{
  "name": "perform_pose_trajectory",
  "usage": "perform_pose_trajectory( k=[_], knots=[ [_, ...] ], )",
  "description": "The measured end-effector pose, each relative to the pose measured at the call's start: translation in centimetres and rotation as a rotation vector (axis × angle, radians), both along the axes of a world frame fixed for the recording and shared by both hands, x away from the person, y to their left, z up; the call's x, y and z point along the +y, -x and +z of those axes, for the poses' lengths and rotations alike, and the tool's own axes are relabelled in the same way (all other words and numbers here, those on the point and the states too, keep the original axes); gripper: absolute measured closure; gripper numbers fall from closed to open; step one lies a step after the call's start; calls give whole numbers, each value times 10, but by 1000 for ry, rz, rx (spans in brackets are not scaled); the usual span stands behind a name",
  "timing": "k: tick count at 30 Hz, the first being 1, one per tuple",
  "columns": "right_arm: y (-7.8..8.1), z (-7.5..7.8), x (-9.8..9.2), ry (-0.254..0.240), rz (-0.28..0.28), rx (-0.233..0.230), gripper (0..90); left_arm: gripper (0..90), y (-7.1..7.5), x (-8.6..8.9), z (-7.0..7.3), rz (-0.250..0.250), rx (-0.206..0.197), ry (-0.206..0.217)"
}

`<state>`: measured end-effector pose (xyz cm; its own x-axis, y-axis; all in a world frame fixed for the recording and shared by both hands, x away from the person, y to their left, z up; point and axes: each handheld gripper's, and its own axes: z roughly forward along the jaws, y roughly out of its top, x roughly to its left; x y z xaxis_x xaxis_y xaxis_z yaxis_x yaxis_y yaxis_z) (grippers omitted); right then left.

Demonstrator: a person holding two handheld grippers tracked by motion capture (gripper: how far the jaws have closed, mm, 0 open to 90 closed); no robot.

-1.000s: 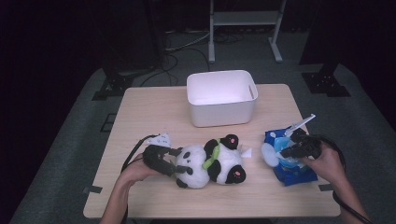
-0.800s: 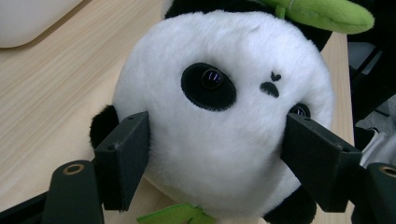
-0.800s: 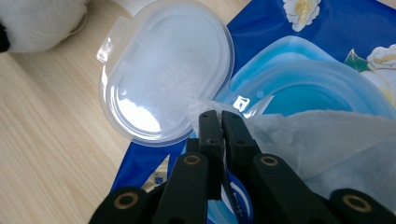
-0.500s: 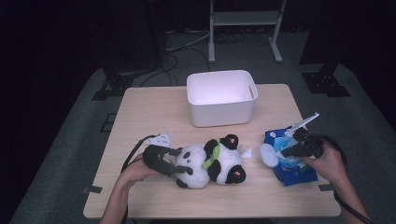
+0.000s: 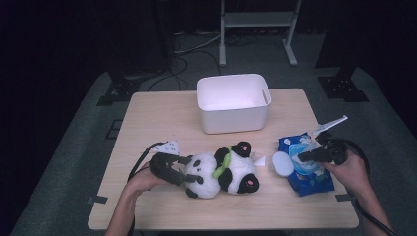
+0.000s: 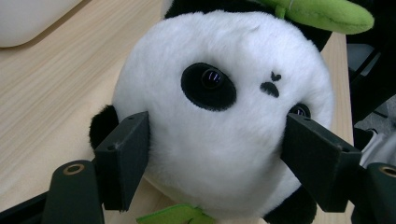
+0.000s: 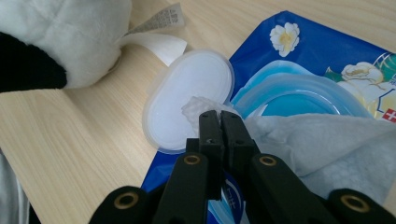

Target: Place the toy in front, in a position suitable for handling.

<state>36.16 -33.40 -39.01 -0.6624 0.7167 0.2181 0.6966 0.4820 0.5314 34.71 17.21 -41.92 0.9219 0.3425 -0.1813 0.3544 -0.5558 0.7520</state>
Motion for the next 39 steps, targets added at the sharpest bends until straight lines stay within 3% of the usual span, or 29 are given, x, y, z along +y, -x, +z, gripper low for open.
perform_pose_trajectory(
  k=[6,14,19,26,30,32,37,38,39],
  knots=[
    [1,7,-4,-54,-9,-19,874,242,0,0,0,-2,-3,-4],
    [1,20,0,-79,-3,-45,875,242,0,0,0,-1,-3,-4],
    [2,34,13,-51,19,-63,875,242,0,0,0,0,0,0],
    [5,55,45,-68,103,-88,877,243,0,0,0,0,-5,-2],
    [10,65,85,-100,218,-81,877,243,0,0,-1,4,-1,5],
    [11,66,91,-102,236,-83,877,243,0,0,-1,3,-1,6],
    [15,68,132,-117,343,-74,876,243,0,0,0,1,-5,-1],
    [16,66,150,-119,381,-66,875,243,0,0,0,1,-6,0],
    [16,66,150,-119,381,-66,875,243,0,0,0,0,-6,-1]
  ],
)
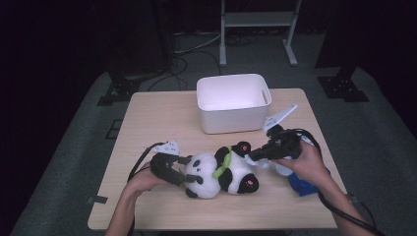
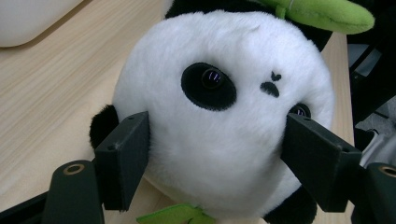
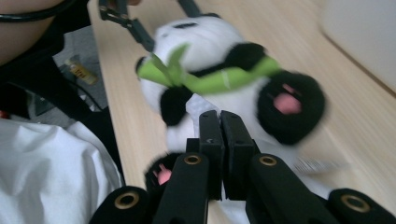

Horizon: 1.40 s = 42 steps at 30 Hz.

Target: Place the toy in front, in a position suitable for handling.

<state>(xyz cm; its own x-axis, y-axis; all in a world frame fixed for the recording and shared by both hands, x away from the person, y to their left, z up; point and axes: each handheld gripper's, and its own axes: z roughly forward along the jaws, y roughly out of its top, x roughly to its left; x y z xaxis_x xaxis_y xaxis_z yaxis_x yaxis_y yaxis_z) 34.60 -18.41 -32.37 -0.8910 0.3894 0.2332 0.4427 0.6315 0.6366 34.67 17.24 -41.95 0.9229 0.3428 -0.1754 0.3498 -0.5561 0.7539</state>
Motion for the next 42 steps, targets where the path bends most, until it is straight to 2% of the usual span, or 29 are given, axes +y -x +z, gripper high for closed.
perform_pose_trajectory(
  k=[4,6,7,8,9,10,11,15,16,19,21,23,26,27,28,29,32,33,36,37,40,42],
  knots=[
    [-2,-4,34,16,74,15,876,243,1,0,0,0,-3,-1],
    [-2,-4,41,20,90,14,875,243,1,0,0,1,-2,0],
    [-3,-4,55,25,117,5,876,243,0,0,0,-1,-2,0],
    [-3,-4,55,25,117,5,876,243,0,0,0,-1,-2,0],
    [-3,-1,67,18,136,2,876,244,0,0,0,-1,-1,1],
    [-3,-1,67,18,136,2,876,244,0,0,0,0,-1,2],
    [-4,3,78,15,150,-11,876,243,0,0,-1,2,1,5],
    [-5,9,92,1,175,-23,876,243,0,0,-1,2,0,7],
    [-5,11,100,-7,190,-25,876,243,0,0,-1,2,1,7],
    [-5,8,109,19,206,-34,870,244,1,0,-1,5,3,12],
    [-5,6,109,28,202,-29,869,243,0,0,-1,4,2,12],
    [-8,-5,105,72,188,-24,857,243,1,0,-1,4,3,12],
    [-8,-10,100,83,170,-12,815,243,0,0,-1,5,4,14],
    [-7,-13,95,108,159,-19,780,243,0,0,-1,5,6,15],
    [-7,-13,95,108,159,-19,780,243,0,0,-1,5,6,15],
    [-6,-14,91,122,144,-33,719,243,0,0,-1,6,6,15],
    [-6,-14,85,118,129,-36,667,243,0,0,-1,7,7,16],
    [-6,-15,80,121,108,-42,604,243,0,0,-2,8,7,18],
    [-7,-17,74,127,85,-55,566,243,0,0,-2,8,9,18],
    [-8,-20,67,113,73,-40,558,243,0,0,-2,7,10,17],
    [-9,-24,62,112,54,-22,540,244,0,0,-2,6,9,19],
    [-13,-31,57,90,40,22,514,243,0,0,-2,7,9,19]
  ],
)
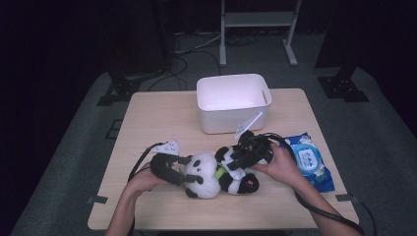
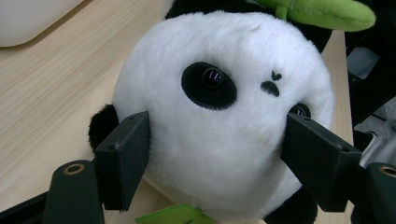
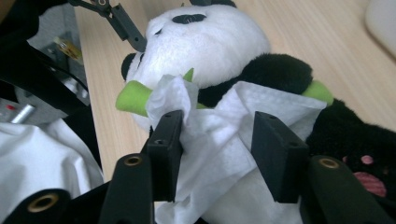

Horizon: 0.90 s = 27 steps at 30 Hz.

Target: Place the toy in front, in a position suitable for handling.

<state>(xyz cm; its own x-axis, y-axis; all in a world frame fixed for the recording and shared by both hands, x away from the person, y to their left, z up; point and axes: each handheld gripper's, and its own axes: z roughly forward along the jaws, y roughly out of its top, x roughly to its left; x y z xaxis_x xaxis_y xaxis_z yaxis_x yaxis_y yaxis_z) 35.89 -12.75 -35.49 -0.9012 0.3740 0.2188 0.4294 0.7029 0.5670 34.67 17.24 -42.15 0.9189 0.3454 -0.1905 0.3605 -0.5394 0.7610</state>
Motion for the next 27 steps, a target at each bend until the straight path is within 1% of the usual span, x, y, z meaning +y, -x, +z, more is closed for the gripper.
perform_pose_trajectory(
  k=[2,3,4,5,6,7,8,9,10,11,12,13,14,15,16,17,18,19,22,23,26,27],
  knots=[
    [-4,-4,1,-8,0,42,497,243,0,0,0,-4,-3,-7],
    [-4,-4,1,-8,0,42,497,243,0,0,0,-4,-3,-7],
    [-5,-6,2,-9,-2,58,498,243,0,0,0,-3,-3,-10],
    [-6,-8,4,-8,2,64,519,243,0,0,-1,-2,-1,-11],
    [-6,-8,4,-7,-1,64,590,243,0,0,-1,0,0,-5],
    [-7,-9,4,-17,18,81,676,243,0,0,-1,-3,2,-7],
    [-7,-9,4,-17,18,81,676,243,0,0,-1,-3,2,-7],
    [-6,-10,4,-27,30,81,696,243,0,0,-1,-9,0,-10],
    [-3,-12,5,-24,34,70,723,244,0,0,-1,-14,-2,-13],
    [-1,-11,5,-21,49,68,777,244,1,0,-2,-11,-2,-9],
    [-1,-11,5,-21,49,68,777,245,1,0,-2,-11,-2,-9],
    [1,-7,4,-6,46,38,805,246,1,0,-2,-8,3,-9],
    [1,-7,4,-6,46,38,805,246,1,0,-2,-3,6,-8],
    [2,-1,3,10,42,-2,816,248,0,0,-3,5,12,1],
    [2,-1,3,10,42,-2,816,249,0,0,-3,5,12,1],
    [4,2,3,27,42,-22,818,249,0,1,-4,8,17,5],
    [4,2,3,27,42,-22,818,249,0,1,-4,8,17,5],
    [7,4,1,35,35,-42,817,250,0,1,-4,11,18,5],
    [8,5,-5,23,23,-50,816,250,0,1,-4,12,20,6],
    [8,4,-11,14,9,-39,816,250,0,1,-4,10,19,5],
    [11,0,-14,23,8,-32,816,250,0,1,-4,7,16,1],
    [14,-4,-16,26,9,-28,818,249,0,1,-4,5,12,0]
  ],
)
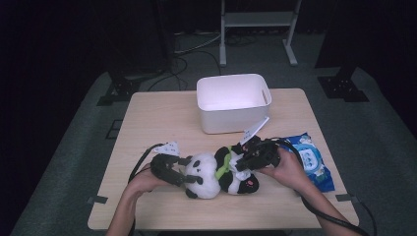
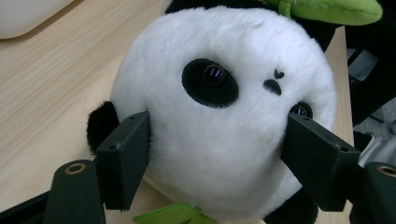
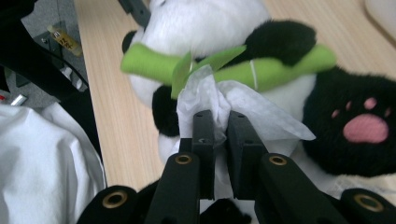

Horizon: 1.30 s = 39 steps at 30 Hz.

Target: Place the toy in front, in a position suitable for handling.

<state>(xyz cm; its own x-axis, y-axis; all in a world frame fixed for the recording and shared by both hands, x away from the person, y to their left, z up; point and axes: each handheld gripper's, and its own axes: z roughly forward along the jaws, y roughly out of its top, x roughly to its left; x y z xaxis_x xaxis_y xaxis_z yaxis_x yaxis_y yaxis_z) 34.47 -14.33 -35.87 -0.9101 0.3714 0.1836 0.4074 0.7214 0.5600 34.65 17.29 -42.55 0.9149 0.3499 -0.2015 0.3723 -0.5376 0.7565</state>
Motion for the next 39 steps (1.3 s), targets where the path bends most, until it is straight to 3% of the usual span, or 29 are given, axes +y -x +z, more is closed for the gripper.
perform_pose_trajectory(
  k=[5,9,15,19,23,30,35,36,39],
  knots=[
    [5,-1,-8,8,-9,-19,818,250,0,0,0,-1,-1,-4],
    [3,4,-18,9,-57,-37,821,254,0,0,0,-5,-6,0],
    [-8,15,-21,3,-122,-122,819,254,0,1,0,-7,-6,-2],
    [-16,9,-20,8,-129,-88,820,254,0,1,0,-3,-4,0],
    [-13,-4,-22,22,-115,-51,819,253,0,0,0,-4,-7,0],
    [-5,-20,-44,32,-134,9,817,253,1,-1,1,-4,-12,-8],
    [-5,-14,-47,11,-139,-12,817,254,1,0,0,-5,-12,-7],
    [-7,-4,-46,-13,-141,-42,817,254,1,-1,0,-3,-11,-5],
    [-10,6,-41,-31,-140,-67,816,254,1,-1,1,-5,-12,-8]
  ],
)
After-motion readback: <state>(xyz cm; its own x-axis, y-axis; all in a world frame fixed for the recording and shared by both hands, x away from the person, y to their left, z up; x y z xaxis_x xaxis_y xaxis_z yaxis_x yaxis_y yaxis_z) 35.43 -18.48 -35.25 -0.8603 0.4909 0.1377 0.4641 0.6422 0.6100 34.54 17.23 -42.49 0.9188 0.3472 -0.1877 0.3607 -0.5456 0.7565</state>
